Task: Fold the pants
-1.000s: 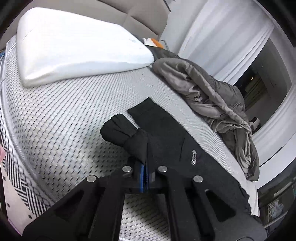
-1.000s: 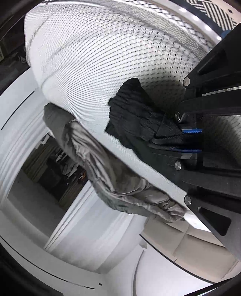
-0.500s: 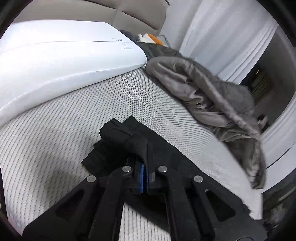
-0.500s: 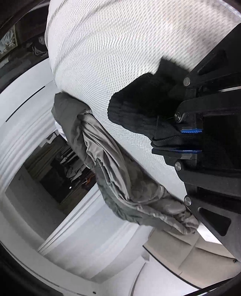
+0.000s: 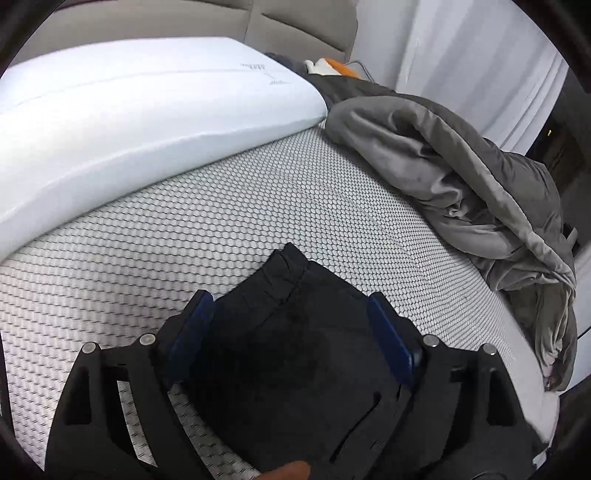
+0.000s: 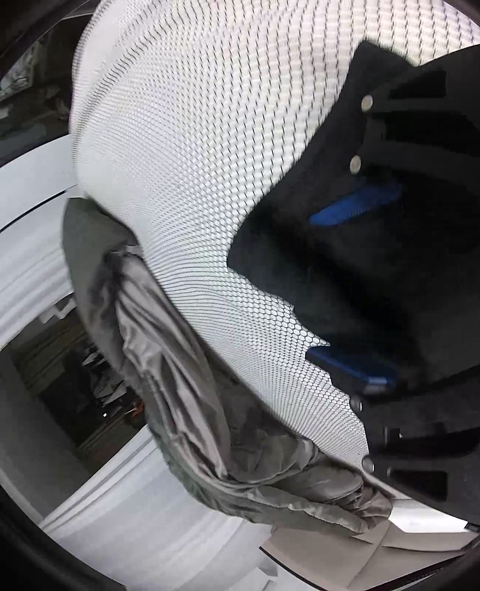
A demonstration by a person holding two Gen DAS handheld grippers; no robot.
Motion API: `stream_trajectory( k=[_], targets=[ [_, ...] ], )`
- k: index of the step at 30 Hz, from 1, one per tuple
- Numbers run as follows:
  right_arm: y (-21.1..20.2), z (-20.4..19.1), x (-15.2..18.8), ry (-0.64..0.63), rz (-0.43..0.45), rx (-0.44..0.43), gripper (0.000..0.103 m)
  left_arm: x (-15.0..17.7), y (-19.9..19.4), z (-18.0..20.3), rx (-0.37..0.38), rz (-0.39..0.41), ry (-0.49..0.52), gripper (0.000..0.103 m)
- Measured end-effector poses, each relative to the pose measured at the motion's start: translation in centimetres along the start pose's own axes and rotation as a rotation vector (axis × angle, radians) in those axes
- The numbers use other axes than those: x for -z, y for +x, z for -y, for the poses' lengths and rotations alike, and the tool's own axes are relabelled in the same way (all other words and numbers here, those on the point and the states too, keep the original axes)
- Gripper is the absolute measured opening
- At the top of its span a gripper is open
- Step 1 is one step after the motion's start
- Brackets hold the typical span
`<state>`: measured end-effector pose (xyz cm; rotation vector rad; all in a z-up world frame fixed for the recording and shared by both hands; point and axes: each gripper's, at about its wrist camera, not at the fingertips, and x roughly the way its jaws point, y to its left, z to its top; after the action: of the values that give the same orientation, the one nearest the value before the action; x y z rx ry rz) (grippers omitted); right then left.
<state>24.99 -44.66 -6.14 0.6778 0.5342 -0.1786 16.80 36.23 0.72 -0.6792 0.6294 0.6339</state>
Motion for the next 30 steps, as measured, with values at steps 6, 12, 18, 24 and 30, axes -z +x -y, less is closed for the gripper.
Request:
stream_trajectory(
  k=[6, 12, 18, 24, 30],
  targets=[
    [-4.8, 2.2, 3.2, 0.029, -0.019, -0.035, 0.078, 2.8, -3.1, -0.8, 0.051, -0.009, 0.031, 0.083],
    [-7.9, 4.7, 6.4, 0.122, -0.059, -0.100, 0.079, 6.3, -7.4, -2.0, 0.110, -0.014, 0.058, 0.083],
    [-8.7, 6.7, 8.9, 0.204, -0.141, -0.146, 0.079, 9.8, -6.7, -4.3, 0.224, -0.193, -0.025, 0.059],
    [-7.1, 5.7, 9.4, 0.178, -0.213, -0.181, 0.079, 10.7, -1.9, -2.7, 0.315, -0.332, -0.053, 0.042],
    [-5.9, 4.4, 9.6, 0.155, -0.229, -0.172, 0.079, 10.4, 1.6, -0.6, 0.245, -0.289, -0.082, 0.011]
  ],
)
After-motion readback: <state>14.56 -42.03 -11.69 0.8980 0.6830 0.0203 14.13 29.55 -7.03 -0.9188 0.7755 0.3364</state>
